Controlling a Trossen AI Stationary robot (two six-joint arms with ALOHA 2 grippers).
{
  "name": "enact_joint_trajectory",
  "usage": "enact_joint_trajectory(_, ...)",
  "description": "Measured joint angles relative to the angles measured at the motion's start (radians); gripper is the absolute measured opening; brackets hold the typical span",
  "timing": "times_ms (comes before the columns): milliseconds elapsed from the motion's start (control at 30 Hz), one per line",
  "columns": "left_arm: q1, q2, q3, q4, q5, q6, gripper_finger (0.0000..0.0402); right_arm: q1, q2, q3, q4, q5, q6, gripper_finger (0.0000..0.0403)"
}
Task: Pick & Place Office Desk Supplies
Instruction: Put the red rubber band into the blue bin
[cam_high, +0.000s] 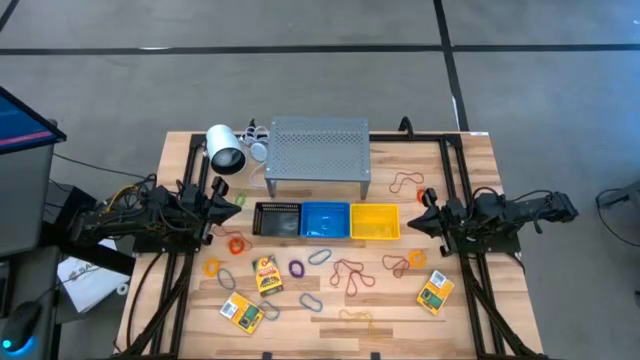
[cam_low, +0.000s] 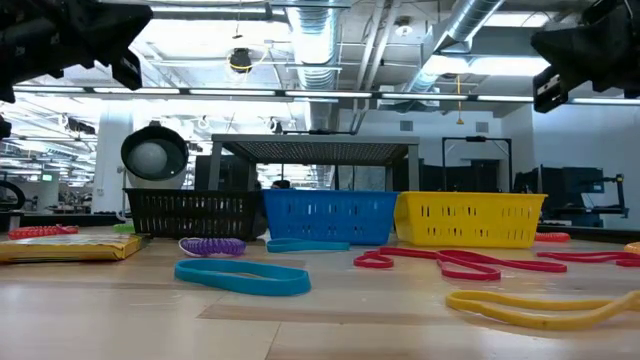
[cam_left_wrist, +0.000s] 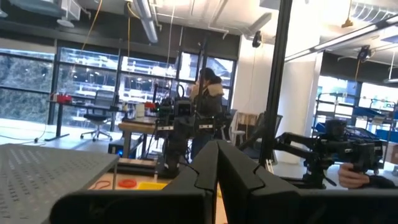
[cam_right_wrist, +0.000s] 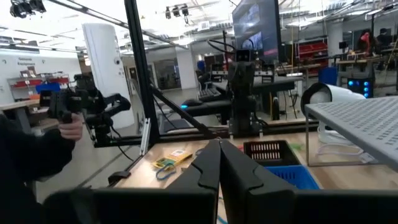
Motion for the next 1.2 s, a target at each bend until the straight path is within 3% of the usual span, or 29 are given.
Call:
enact_joint_trajectory(633,0.0,0.0,0.0,0.018,0.0,0.002,0.0003,-0.003,0.0,0.0,0.082,0.001,0.043,0.0)
enact_joint_trajectory(867,0.0,0.0,0.0,0.086,0.0,0.015,0.0003,-0.008,0.0,0.005,0.287,0.017,-0.124,0.0)
enact_joint_trajectory(1033,0.0,0.0,0.0,0.124,0.0,0.016,0.0003,-0.04,0.041,0.088,0.162,0.167,-0.128,0.0)
enact_joint_trajectory(1200,0.0,0.031,0.0,0.123,0.0,0.028,0.0003,-0.072,0.212,0.234,-0.026,0.216,-0.062,0.0)
